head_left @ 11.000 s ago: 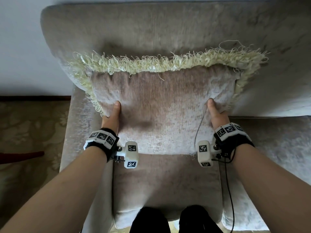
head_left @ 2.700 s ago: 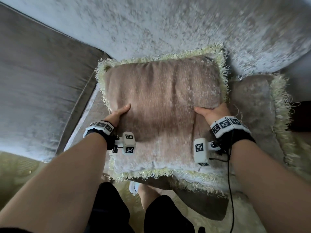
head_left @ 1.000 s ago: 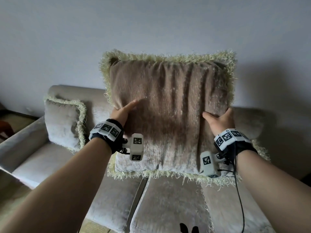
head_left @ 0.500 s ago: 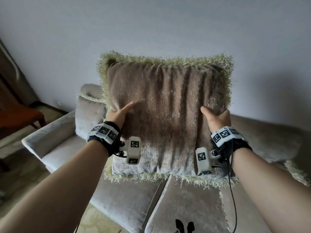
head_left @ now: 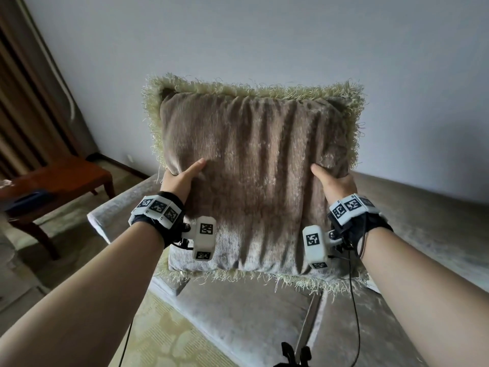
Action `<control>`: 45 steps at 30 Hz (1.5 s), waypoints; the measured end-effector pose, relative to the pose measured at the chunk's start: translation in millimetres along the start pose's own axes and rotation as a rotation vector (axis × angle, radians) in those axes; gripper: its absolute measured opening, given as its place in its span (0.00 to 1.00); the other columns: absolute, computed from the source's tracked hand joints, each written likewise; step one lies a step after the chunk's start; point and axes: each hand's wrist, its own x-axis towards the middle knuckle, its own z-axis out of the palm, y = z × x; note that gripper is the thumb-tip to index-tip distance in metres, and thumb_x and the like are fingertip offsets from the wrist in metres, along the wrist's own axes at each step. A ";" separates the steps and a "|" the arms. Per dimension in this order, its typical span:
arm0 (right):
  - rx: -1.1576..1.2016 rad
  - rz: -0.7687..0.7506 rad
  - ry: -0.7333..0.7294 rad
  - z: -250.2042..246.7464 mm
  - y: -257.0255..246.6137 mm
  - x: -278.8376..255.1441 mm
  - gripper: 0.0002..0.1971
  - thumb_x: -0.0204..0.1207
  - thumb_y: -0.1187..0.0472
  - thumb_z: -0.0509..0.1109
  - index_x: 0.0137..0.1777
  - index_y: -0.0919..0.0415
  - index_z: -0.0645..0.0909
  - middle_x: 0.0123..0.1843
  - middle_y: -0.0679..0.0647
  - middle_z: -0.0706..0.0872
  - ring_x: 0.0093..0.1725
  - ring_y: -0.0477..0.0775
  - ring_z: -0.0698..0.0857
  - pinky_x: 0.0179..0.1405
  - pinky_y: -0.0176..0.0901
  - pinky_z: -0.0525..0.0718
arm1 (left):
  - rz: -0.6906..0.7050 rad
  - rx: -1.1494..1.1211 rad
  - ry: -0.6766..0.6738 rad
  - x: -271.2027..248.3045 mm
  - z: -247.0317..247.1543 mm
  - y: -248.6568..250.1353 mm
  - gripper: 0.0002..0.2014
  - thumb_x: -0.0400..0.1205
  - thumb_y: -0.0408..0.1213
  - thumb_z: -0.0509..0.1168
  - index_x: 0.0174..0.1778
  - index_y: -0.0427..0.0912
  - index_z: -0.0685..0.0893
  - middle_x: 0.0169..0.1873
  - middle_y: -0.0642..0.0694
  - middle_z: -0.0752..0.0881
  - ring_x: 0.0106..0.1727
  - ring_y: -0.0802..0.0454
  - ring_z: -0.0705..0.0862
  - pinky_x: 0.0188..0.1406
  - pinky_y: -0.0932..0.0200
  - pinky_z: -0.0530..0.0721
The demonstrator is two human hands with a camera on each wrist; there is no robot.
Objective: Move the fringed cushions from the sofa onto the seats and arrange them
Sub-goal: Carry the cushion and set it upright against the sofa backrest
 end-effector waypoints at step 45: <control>0.108 0.127 0.289 198.0 -54.0 184.4 0.24 0.69 0.41 0.77 0.54 0.59 0.78 0.42 0.51 0.84 0.38 0.52 0.82 0.32 0.39 0.72 | -0.194 0.066 -0.389 383.3 112.5 -4.3 0.28 0.76 0.48 0.84 0.65 0.45 0.79 0.64 0.41 0.89 0.68 0.37 0.89 0.74 0.36 0.85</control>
